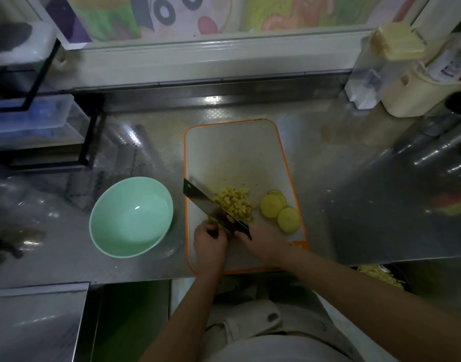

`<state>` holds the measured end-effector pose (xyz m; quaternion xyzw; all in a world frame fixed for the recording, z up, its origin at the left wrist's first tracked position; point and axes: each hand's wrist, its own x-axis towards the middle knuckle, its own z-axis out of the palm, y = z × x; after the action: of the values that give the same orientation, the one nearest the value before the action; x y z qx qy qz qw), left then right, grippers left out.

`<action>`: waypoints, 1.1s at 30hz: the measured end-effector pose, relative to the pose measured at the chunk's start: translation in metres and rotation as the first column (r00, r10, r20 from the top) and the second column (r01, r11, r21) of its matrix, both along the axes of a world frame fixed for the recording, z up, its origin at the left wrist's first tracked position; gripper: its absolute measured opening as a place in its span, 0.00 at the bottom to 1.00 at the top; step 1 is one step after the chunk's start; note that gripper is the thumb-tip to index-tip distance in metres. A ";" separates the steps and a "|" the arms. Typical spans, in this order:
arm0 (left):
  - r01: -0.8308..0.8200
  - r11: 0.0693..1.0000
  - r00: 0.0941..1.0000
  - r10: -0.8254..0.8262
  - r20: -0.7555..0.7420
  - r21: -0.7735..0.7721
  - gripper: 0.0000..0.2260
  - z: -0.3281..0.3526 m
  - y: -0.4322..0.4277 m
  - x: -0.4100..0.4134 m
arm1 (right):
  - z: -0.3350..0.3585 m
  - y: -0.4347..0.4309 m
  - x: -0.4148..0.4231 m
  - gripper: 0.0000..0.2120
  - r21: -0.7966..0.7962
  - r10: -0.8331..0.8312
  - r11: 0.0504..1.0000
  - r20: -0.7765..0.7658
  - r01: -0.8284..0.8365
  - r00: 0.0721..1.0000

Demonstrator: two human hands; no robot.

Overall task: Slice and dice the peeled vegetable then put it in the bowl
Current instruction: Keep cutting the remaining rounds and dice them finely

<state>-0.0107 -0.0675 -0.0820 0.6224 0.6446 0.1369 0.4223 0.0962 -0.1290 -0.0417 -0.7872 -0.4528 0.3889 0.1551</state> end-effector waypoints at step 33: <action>-0.050 0.999 0.993 0.051 0.109 -0.012 0.06 -0.012 0.000 0.000 | 0.038 -0.014 0.007 0.15 -0.146 -0.073 0.987 -0.004 0.072 0.997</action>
<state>-0.0111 -0.0680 -0.0942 0.5956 0.6366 0.1786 0.4562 0.1033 -0.1427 -0.0036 -0.8105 -0.3937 0.4187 0.1134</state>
